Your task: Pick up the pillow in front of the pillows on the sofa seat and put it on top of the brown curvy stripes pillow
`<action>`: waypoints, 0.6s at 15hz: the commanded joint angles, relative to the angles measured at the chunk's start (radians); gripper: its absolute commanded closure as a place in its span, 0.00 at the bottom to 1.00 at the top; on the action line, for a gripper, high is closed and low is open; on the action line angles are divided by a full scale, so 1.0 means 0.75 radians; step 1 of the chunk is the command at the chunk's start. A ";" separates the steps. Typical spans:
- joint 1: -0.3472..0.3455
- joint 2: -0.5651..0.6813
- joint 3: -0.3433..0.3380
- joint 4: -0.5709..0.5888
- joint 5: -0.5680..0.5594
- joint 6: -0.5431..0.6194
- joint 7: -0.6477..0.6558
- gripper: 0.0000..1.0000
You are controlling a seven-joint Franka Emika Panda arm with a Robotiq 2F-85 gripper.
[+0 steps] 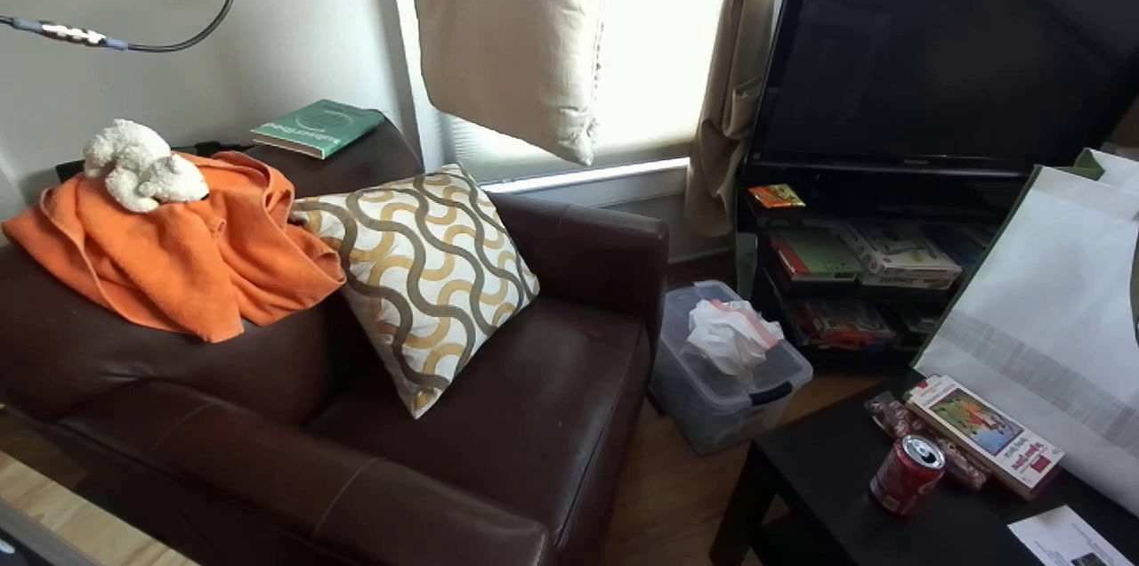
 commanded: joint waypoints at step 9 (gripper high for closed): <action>-0.009 0.391 0.112 0.057 0.052 -0.061 -0.139 0.97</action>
